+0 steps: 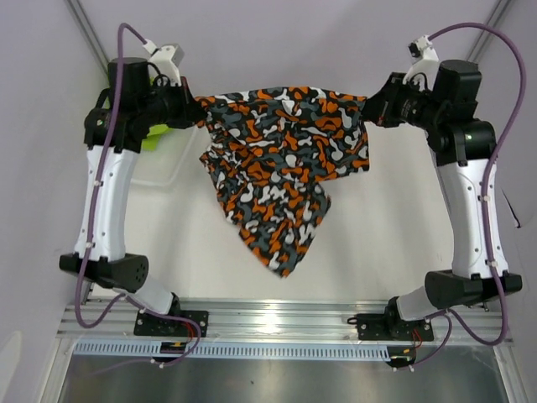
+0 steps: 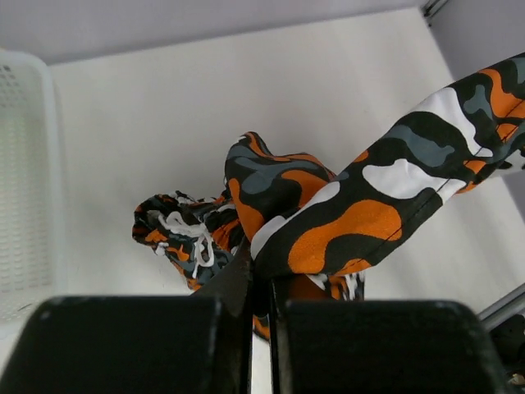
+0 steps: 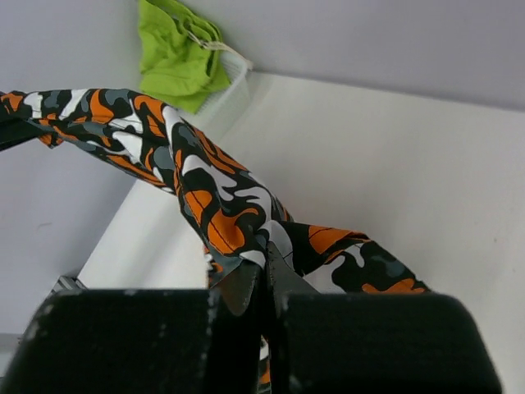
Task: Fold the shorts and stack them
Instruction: Flatten the shorts out
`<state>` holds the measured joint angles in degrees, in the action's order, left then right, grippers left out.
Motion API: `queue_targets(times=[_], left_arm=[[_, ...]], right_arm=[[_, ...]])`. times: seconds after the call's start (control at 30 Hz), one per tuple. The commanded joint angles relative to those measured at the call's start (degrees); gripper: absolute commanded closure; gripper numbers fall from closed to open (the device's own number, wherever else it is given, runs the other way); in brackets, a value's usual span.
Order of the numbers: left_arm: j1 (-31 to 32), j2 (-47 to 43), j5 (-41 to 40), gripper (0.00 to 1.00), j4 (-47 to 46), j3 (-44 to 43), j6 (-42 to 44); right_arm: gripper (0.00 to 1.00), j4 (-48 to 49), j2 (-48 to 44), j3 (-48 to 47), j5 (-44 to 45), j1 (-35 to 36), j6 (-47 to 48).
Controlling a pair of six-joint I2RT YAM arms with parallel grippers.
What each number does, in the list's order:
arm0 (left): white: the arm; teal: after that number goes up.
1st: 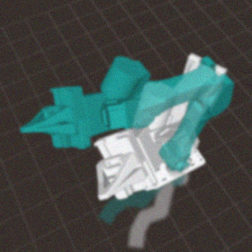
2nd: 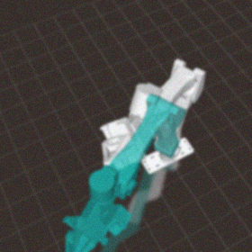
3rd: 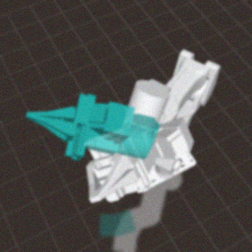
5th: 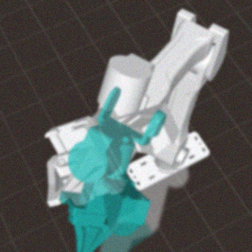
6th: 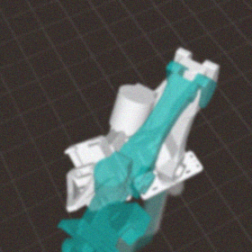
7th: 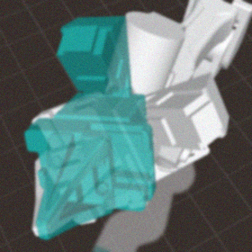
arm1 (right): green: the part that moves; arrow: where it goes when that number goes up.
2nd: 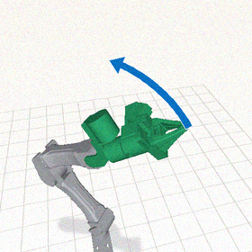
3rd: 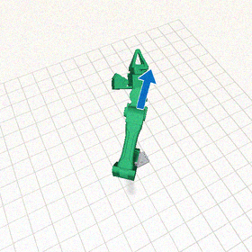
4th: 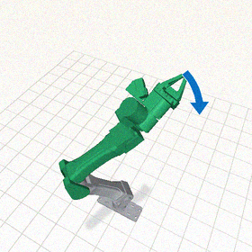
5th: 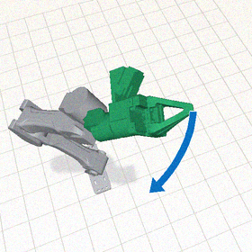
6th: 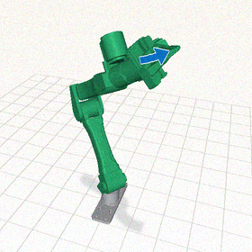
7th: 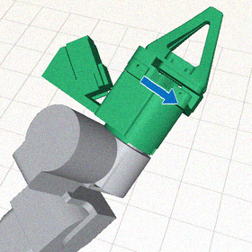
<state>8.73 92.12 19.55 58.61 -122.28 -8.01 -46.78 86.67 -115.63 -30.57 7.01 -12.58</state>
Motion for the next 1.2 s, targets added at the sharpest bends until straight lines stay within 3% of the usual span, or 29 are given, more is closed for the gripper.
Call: queue_targets(times=[0.0,0.17,0.37,0.53,0.63,0.73,0.83,0.9,1.17], left_arm=[[-0.12,-9.75,2.86,1.00,-6.05,-0.86,-1.39],[-0.12,-20.91,0.58,1.00,-5.88,2.13,-1.66],[-0.12,-34.17,0.05,1.00,-5.79,7.31,-2.71],[-0.12,-37.54,1.09,1.00,-3.94,5.66,-3.06],[-0.12,-34.47,2.50,1.00,-2.01,2.50,-3.50],[-0.12,-27.79,3.56,1.00,-0.95,-3.83,-3.50],[-0.12,-20.00,4.79,1.00,-0.08,-5.60,-3.68],[-0.12,-16.20,5.76,1.00,0.36,-4.90,-3.24],[-0.12,-7.75,4.97,1.00,-9.73,20.75,-0.43]], right_arm=[[1.00,7.84,-7.82,-0.38,-5.02,-0.59,-1.22],[1.00,11.98,-18.01,4.27,-8.36,-0.68,-2.45],[1.00,7.60,-29.36,4.19,-9.25,-0.68,-2.63],[1.00,4.95,-35.42,2.52,-8.55,-0.68,-3.15],[1.00,2.50,-33.86,-3.43,-8.10,-0.68,-3.94],[1.00,-4.70,-24.30,-16.70,-7.58,-0.68,-2.55],[1.00,-9.55,-14.80,-23.13,-3.72,-0.68,-2.10],[1.00,-8.86,-11.10,-20.53,-3.01,-0.68,-2.80],[1.00,12.75,-16.27,25.86,-1.08,-4.63,-10.09]])
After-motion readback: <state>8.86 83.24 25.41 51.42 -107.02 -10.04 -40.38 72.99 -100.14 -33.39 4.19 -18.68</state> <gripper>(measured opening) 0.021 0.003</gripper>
